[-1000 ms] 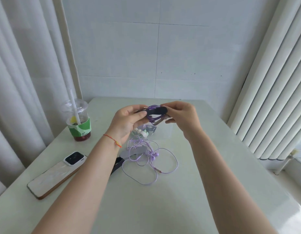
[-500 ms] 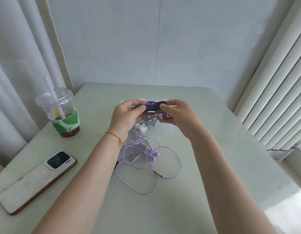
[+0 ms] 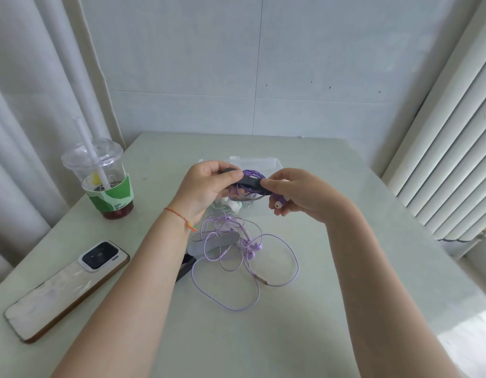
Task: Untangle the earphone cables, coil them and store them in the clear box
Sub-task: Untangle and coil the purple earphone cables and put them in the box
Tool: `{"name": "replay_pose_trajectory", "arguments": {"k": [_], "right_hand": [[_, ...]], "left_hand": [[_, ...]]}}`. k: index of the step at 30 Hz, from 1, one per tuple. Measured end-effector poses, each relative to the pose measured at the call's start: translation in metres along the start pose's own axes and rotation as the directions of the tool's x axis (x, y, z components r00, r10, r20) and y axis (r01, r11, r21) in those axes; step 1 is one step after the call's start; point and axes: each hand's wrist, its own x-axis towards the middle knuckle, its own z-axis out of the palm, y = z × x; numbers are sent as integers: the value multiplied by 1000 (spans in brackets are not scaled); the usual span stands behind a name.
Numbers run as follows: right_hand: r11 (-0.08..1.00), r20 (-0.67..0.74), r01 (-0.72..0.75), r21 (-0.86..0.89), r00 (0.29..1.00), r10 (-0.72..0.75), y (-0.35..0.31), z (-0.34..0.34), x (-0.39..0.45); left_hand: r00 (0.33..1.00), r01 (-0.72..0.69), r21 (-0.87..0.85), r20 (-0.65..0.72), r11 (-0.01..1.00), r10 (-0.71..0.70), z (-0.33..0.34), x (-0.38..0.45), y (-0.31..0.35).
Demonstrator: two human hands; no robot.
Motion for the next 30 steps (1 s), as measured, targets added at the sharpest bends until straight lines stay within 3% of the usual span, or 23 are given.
{"name": "replay_pose_trajectory", "arguments": {"k": [4, 8, 13, 17, 23, 30], "right_hand": [[1000, 25, 23, 13, 999, -23, 2, 1, 0], [990, -80, 134, 32, 988, -131, 1, 6, 6], [968, -163, 223, -116, 957, -240, 1, 8, 10], [947, -161, 271, -175, 940, -299, 0, 12, 10], [953, -229, 286, -102, 925, -303, 1, 15, 14], [955, -200, 293, 53, 940, -277, 2, 21, 15]], "left_hand": [[1000, 18, -13, 6, 1000, -18, 2, -1, -2], [998, 50, -106, 29, 993, -47, 3, -1, -2], [978, 90, 122, 176, 988, -111, -1, -3, -1], [968, 69, 142, 230, 987, -101, 2, -3, -2], [977, 77, 37, 197, 996, -83, 6, -4, -3], [998, 57, -75, 7, 996, -57, 6, 4, -7]]}}
